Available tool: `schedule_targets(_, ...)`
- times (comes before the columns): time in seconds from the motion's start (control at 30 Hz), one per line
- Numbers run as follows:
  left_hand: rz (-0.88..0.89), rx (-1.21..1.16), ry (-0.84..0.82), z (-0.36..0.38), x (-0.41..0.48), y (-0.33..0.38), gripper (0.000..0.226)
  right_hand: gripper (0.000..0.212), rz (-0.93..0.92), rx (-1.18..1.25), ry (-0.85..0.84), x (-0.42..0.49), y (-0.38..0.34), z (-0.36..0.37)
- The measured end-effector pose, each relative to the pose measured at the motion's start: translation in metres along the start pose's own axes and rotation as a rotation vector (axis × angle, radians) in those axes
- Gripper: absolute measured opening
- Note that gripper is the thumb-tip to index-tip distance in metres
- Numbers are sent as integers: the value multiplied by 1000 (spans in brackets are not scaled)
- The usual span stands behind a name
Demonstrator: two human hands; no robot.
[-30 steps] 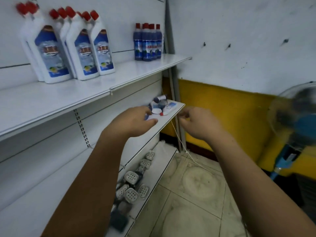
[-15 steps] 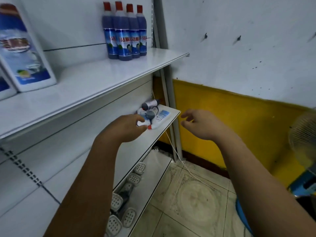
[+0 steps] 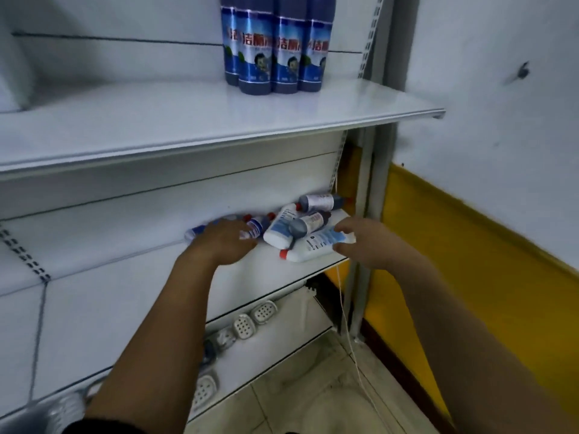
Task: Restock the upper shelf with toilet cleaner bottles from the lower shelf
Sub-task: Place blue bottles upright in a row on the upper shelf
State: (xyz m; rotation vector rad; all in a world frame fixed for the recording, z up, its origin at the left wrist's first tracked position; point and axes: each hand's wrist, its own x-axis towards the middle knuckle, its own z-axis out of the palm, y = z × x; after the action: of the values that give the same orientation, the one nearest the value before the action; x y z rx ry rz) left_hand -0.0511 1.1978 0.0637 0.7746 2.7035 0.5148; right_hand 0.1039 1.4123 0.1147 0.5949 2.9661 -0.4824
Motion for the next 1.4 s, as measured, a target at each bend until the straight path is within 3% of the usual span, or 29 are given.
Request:
schedule_targets(0.07, -40, -16, 38, 15, 15, -1, 64, 44, -45, -31, -46, 25, 21, 2)
schedule_targets(0.17, -126, -62, 28, 33, 36, -4, 50, 47, -108, -24, -83, 62, 43, 16)
schedule_targets(0.3, -235, -61, 4, 66, 87, -37, 75, 55, -172, -7, -152, 110, 65, 57)
schedule_targets(0.43, -272, -1, -12, 71, 111, -24, 55, 66, -213, -76, -169, 160, 86, 107)
schedule_targets(0.57, -299, -32, -9, 93, 152, -35, 56, 72, -307, -265, -43, 204, 109, 147)
schedule_targets(0.7, -348, 64, 0, 118, 192, -55, 78, 88, -340, -344, -78, 234, 141, 179)
schedule_targets(0.8, -359, 178, 14, 132, 210, -56, 94, 81, -392, -351, 75, 248, 160, 202)
schedule_targets(0.9, -385, 173, 106, 149, 217, -51, 88, 67, -473, -337, 255, 257, 168, 215)
schedule_targets(0.97, -426, 28, 116, 153, 218, -53, 76, 58, -564, -341, 383, 260, 169, 218)
schedule_targets(1.13, -480, -648, 143, 147, 197, -63, 62, 58, -720, -265, 506, 254, 144, 203)
schedule_targets(1.2, -459, -893, 172, 146, 182, -59, 58, 57, -618, -79, 471, 245, 122, 192)
schedule_targets(1.33, -445, -1205, 227, 135, 148, -32, 38, 40, -220, 478, 298, 226, 77, 170)
schedule_targets(1.4, -397, -1314, 214, 124, 130, -16, 25, 46, -117, 788, 217, 214, 58, 159)
